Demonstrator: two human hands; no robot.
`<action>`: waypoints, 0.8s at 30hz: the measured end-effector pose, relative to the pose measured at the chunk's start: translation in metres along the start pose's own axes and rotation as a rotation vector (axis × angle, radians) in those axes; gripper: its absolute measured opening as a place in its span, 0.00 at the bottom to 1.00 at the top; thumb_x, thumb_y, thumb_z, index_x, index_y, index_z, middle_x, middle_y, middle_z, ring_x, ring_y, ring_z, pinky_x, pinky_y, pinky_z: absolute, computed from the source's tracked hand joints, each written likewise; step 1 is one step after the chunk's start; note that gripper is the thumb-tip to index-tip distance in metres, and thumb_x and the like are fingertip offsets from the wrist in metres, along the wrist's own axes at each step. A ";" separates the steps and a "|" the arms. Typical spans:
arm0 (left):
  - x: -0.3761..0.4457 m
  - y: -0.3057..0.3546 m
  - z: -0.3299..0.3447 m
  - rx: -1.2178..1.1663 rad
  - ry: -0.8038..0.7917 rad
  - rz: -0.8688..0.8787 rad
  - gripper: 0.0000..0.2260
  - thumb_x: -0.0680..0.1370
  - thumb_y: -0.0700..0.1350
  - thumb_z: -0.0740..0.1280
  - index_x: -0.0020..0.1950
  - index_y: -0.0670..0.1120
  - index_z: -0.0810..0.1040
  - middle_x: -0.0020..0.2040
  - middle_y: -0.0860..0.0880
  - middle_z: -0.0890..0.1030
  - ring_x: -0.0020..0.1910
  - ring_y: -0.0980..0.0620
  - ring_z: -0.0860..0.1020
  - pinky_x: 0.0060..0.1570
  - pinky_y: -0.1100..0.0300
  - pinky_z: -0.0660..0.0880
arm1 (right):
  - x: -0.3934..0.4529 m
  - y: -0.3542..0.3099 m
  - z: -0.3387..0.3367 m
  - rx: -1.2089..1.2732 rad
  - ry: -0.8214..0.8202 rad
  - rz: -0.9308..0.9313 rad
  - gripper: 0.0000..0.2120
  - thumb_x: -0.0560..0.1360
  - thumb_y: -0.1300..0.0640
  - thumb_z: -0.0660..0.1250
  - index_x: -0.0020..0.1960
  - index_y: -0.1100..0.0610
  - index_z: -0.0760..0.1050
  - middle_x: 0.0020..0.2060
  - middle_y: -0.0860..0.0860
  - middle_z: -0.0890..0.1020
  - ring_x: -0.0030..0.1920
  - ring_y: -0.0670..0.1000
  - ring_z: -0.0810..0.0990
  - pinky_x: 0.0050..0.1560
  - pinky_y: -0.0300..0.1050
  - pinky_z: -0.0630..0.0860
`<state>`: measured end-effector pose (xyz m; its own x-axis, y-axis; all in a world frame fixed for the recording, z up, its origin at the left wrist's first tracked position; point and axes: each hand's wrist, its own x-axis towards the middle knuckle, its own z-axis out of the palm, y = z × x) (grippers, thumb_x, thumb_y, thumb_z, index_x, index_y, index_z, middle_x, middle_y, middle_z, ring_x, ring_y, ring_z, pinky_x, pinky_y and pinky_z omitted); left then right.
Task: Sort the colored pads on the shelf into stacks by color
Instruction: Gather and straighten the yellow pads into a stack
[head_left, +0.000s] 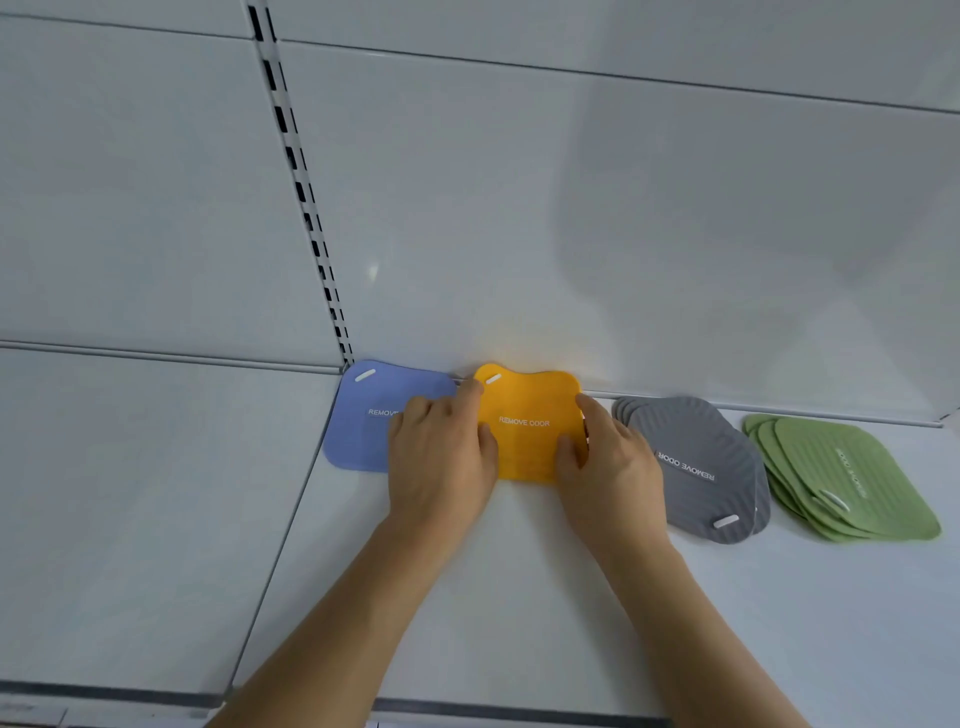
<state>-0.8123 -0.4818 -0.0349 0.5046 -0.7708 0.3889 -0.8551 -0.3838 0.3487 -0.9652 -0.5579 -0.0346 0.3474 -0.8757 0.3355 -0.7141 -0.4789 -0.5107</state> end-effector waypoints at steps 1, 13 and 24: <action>-0.001 -0.001 0.002 0.028 0.001 0.011 0.17 0.77 0.45 0.68 0.66 0.47 0.77 0.41 0.46 0.83 0.44 0.40 0.77 0.40 0.47 0.73 | 0.000 0.002 0.002 -0.029 0.024 -0.010 0.24 0.74 0.64 0.71 0.69 0.60 0.77 0.45 0.59 0.84 0.44 0.66 0.79 0.43 0.53 0.75; -0.005 -0.003 0.011 0.161 0.093 0.105 0.05 0.76 0.44 0.68 0.50 0.46 0.82 0.52 0.45 0.79 0.54 0.39 0.75 0.48 0.47 0.71 | -0.005 0.004 0.005 -0.410 0.072 -0.084 0.05 0.75 0.54 0.70 0.43 0.55 0.82 0.50 0.55 0.84 0.49 0.63 0.77 0.44 0.53 0.71; -0.002 -0.038 -0.017 0.011 -0.248 0.396 0.27 0.74 0.69 0.63 0.60 0.51 0.83 0.65 0.50 0.78 0.67 0.44 0.74 0.64 0.44 0.73 | 0.007 0.028 -0.034 -0.330 -0.394 -0.260 0.36 0.70 0.23 0.55 0.68 0.44 0.75 0.65 0.48 0.78 0.69 0.57 0.71 0.66 0.55 0.73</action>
<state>-0.7786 -0.4574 -0.0345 0.0963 -0.9568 0.2742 -0.9780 -0.0398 0.2046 -1.0038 -0.5760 -0.0194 0.6918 -0.7192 0.0643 -0.7049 -0.6920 -0.1559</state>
